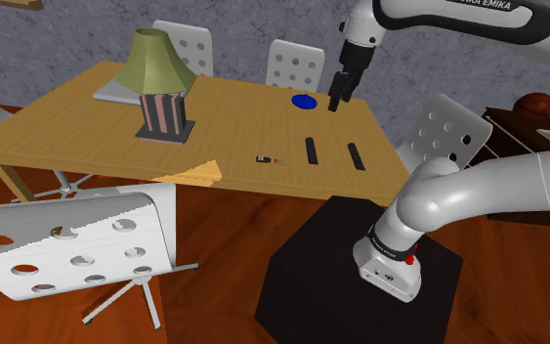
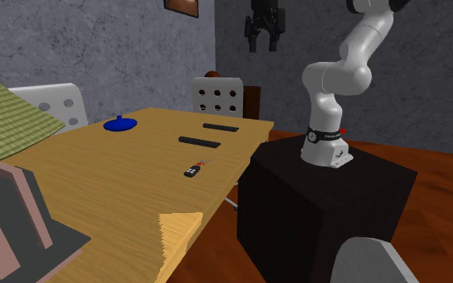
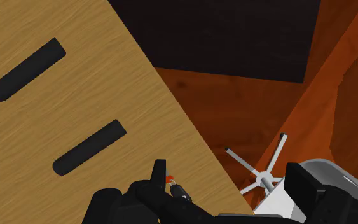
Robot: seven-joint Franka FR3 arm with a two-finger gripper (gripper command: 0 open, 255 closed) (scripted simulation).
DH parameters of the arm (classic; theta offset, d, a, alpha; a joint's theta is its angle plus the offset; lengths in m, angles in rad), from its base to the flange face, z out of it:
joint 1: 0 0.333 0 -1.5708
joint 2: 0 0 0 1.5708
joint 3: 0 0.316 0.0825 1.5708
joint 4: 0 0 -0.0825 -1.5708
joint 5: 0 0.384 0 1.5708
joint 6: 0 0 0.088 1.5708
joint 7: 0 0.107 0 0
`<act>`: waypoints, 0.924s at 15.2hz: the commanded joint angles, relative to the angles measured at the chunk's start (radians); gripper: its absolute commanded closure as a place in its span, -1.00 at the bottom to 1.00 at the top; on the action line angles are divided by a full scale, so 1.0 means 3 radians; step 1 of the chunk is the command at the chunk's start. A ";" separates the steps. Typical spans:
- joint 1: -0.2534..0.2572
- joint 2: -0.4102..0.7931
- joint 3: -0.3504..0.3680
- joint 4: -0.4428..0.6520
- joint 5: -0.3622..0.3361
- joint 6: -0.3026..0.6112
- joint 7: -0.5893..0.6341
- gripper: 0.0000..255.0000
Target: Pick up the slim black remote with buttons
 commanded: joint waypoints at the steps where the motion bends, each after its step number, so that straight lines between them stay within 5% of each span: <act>1: 0.0000 0.0000 0.0000 0.0000 0.0000 0.0000 0.0000 -1.00; 14: -0.0401 0.1348 -0.0296 0.0001 0.0085 0.1077 0.0607 -1.00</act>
